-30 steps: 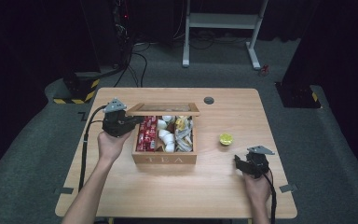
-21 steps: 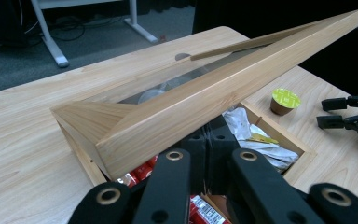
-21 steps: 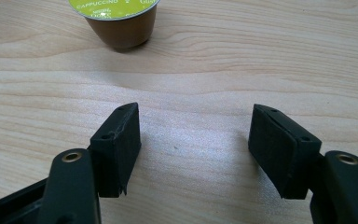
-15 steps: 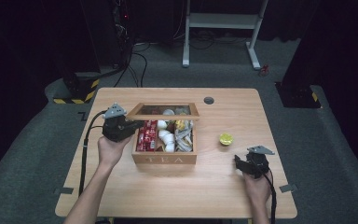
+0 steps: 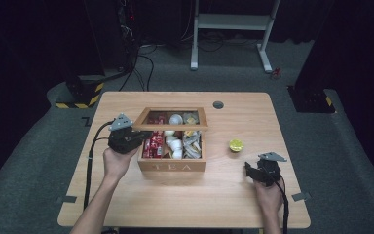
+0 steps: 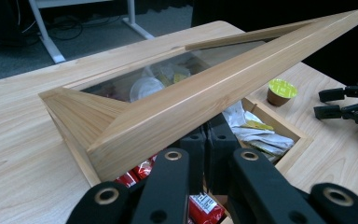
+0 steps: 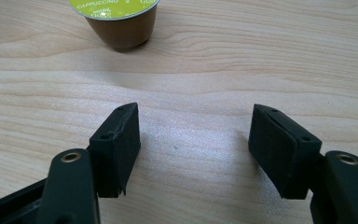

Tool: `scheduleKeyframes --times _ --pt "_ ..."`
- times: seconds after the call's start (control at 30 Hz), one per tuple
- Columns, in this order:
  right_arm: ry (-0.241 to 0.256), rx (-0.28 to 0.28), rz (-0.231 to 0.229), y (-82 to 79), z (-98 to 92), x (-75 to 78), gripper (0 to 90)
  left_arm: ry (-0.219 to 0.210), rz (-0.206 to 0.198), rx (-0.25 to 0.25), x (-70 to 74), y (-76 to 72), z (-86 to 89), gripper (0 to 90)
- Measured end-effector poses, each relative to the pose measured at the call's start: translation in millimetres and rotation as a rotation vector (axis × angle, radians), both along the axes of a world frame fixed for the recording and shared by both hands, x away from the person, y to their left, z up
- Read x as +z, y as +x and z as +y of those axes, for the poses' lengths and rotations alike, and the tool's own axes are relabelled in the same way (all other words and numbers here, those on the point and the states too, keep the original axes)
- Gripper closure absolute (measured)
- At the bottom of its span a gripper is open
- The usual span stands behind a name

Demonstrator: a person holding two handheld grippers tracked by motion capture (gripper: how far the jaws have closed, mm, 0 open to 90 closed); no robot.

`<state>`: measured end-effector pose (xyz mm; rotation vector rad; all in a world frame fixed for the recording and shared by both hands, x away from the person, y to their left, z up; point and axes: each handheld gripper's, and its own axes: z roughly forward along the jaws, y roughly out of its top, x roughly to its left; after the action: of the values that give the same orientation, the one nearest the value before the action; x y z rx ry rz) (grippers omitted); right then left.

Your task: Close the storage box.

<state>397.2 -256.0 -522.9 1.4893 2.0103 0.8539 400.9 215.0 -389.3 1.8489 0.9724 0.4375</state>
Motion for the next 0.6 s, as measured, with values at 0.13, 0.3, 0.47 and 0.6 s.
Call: scheduleKeyframes --times 0.13,0.3,0.47,0.6 --pt "0.000 0.000 0.000 0.0 0.0 0.0 33.6 -0.001 -0.003 0.002 -3.4 -2.2 -0.3 87.4" --pt "0.001 0.000 0.000 0.0 0.0 0.0 33.5 -0.003 -0.003 0.002 -8.4 -5.7 -1.0 87.5" --pt "0.000 0.000 0.000 0.0 0.0 0.0 33.5 -0.010 0.003 0.001 -13.7 -8.5 -1.0 87.6" --pt "0.001 0.000 0.000 0.0 0.0 0.0 33.5 -0.007 -0.002 0.000 -16.0 -10.7 -0.2 87.6"
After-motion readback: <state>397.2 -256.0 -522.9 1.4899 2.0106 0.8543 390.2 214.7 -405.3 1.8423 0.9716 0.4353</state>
